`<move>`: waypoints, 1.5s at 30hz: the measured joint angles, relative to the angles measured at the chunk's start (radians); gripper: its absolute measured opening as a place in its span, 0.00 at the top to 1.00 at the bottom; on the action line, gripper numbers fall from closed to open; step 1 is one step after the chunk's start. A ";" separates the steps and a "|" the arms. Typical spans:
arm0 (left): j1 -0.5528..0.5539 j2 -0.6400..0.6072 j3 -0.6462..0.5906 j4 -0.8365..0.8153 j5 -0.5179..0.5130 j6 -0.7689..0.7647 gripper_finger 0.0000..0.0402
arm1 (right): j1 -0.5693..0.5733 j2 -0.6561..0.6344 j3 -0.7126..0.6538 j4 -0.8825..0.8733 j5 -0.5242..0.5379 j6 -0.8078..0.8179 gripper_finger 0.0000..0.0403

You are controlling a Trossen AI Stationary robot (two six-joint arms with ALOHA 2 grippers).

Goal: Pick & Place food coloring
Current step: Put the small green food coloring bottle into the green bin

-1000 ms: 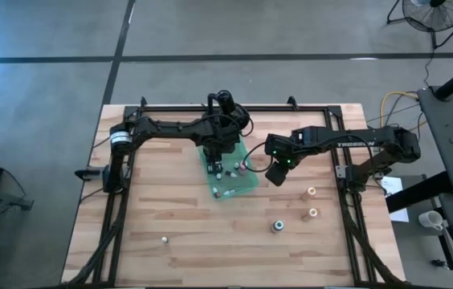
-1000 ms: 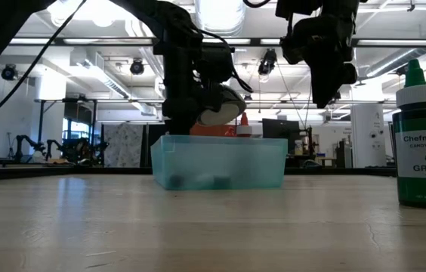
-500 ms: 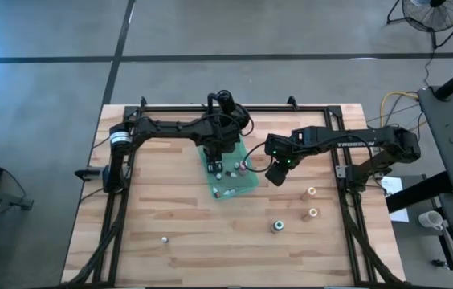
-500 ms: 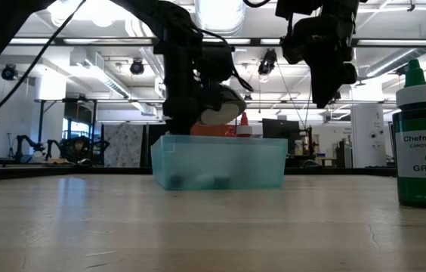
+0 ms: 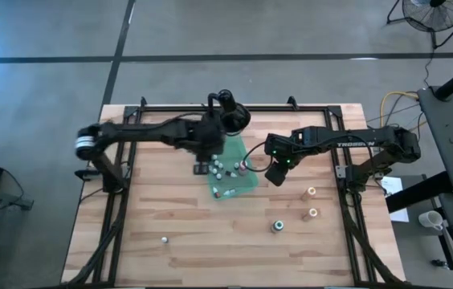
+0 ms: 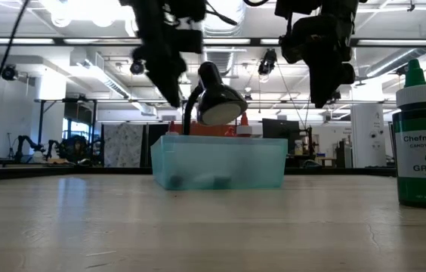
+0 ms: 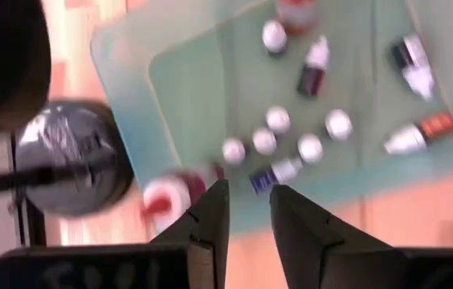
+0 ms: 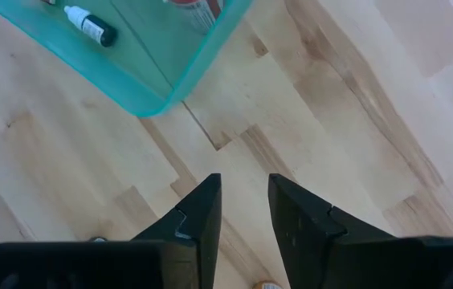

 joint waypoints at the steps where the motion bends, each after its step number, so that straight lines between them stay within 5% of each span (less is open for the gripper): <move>1: -0.005 -0.037 -0.036 0.003 -0.001 -0.007 0.83 | 0.000 0.000 0.000 0.002 0.000 0.000 0.75; 11: -0.195 -0.426 -0.404 0.007 0.016 -0.365 0.83 | 0.000 0.000 0.000 0.052 -0.001 0.009 0.76; 18: -0.663 -0.596 -0.548 0.011 0.050 -0.480 0.83 | 0.029 0.000 -0.002 0.053 -0.011 0.042 0.76; 25: -1.052 -0.523 -0.640 0.209 -0.066 -0.657 0.83 | 0.068 0.000 -0.003 0.055 -0.012 0.059 0.77; 35: -1.089 -0.272 -0.611 0.311 -0.072 -0.716 0.83 | 0.075 0.000 -0.003 0.059 -0.011 0.061 0.77; 45: -1.087 -0.253 -0.611 0.332 -0.048 -0.718 0.83 | 0.075 0.000 -0.003 0.061 -0.011 0.061 0.77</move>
